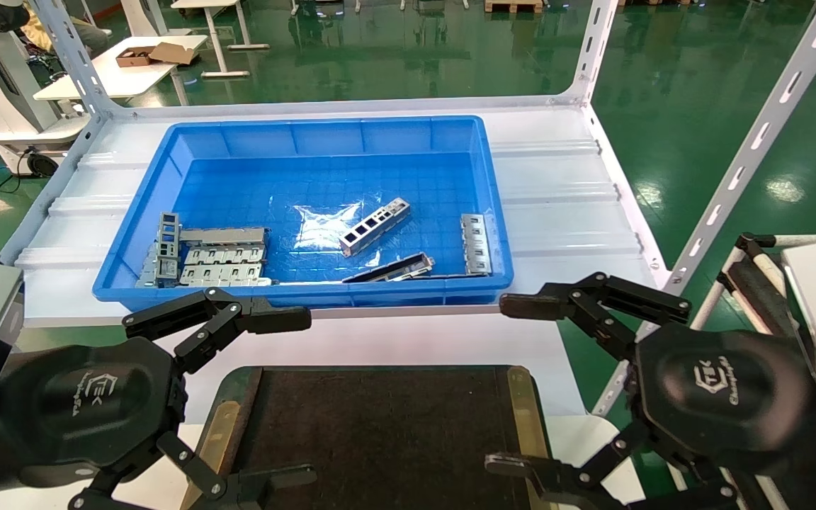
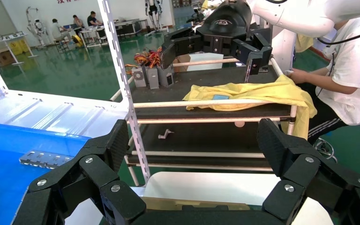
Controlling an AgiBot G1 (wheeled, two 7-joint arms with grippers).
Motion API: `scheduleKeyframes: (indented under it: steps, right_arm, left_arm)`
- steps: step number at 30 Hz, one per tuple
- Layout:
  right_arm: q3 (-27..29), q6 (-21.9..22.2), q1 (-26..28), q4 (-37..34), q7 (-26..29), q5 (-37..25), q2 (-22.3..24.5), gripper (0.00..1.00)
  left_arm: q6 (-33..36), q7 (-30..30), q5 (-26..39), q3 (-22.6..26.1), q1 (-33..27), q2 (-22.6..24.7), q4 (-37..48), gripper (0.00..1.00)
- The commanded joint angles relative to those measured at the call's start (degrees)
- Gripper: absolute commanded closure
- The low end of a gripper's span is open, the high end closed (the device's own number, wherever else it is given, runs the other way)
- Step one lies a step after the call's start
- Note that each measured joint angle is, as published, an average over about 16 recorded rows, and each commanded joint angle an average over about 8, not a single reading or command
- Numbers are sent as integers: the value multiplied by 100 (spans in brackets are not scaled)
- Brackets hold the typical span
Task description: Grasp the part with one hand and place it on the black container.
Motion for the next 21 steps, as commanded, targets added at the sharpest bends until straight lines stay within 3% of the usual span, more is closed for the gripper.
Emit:
scheduleKeyframes:
  steps: [1,21]
  right_arm:
    - [0,0,0,0,0,0,0,0]
    - [-1,-1,1,-2,-1,0,0,0]
  left_arm:
    - [0,0,0,0,0,0,0,0]
    - [-247,-80,193,36,-89,21,14,0]
